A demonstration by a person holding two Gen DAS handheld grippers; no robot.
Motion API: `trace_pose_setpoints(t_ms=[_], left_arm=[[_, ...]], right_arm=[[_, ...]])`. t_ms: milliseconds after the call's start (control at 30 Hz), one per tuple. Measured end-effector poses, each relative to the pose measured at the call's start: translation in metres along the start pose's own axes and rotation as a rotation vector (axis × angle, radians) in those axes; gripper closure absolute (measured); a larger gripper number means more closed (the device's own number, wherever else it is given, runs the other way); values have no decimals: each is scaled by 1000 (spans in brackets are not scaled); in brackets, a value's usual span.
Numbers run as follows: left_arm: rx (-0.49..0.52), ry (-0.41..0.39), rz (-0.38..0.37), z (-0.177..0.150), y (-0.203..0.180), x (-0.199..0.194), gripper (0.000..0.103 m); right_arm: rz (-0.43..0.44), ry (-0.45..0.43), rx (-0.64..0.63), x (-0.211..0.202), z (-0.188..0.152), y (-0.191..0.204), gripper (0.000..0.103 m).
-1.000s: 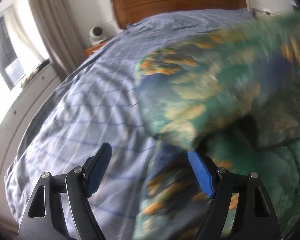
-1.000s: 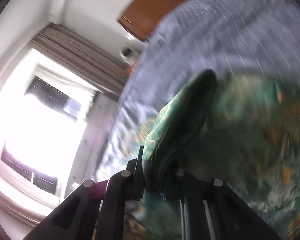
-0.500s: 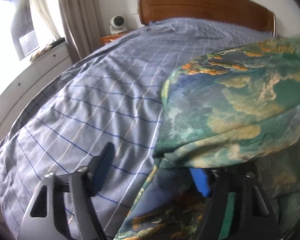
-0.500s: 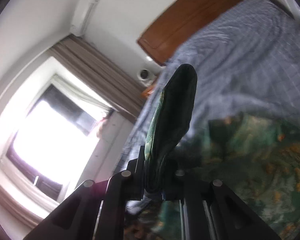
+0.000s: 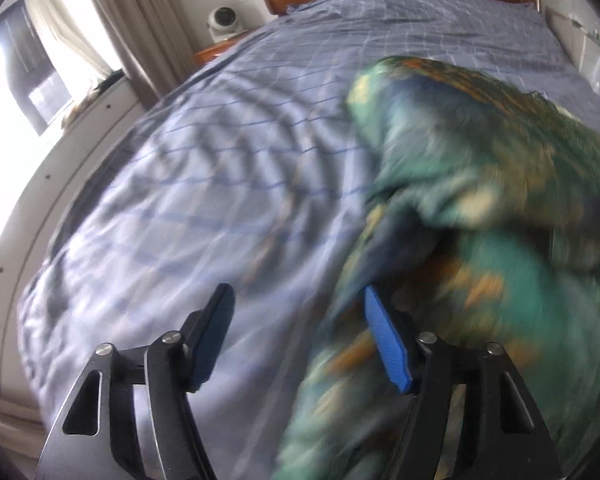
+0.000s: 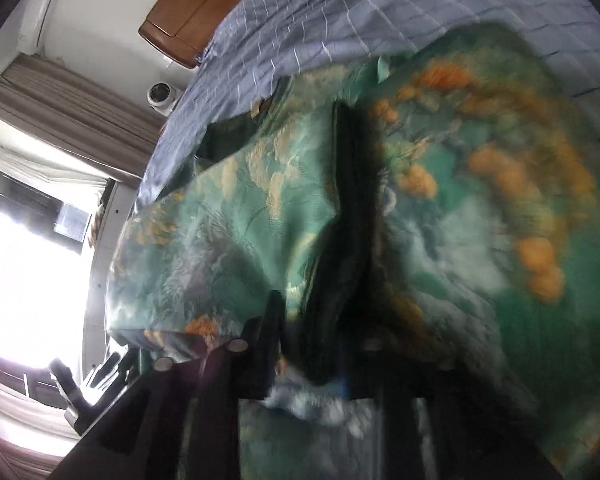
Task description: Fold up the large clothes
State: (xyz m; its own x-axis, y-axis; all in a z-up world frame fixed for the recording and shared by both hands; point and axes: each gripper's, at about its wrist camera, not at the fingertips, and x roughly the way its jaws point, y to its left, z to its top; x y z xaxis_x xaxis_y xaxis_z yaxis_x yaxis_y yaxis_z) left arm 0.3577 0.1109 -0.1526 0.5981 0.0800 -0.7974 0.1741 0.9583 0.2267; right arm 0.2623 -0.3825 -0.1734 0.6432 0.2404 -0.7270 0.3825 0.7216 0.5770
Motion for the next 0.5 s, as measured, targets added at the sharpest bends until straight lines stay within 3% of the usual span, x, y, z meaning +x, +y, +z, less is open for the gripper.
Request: trace_pose_setpoints(t_ms=[100, 200, 300, 500], left_arm=[[19, 0, -11, -31, 25, -28, 22], [32, 11, -70, -73, 42, -58, 12], [22, 50, -147, -122, 53, -75, 9], [-89, 102, -276, -166, 70, -71, 7]], right_arm=[[-49, -34, -88, -39, -12, 7, 51], [-48, -64, -184, -86, -38, 10, 41], [-30, -75, -231, -134, -80, -8, 32], [-59, -6, -217, -188, -179, -72, 28]])
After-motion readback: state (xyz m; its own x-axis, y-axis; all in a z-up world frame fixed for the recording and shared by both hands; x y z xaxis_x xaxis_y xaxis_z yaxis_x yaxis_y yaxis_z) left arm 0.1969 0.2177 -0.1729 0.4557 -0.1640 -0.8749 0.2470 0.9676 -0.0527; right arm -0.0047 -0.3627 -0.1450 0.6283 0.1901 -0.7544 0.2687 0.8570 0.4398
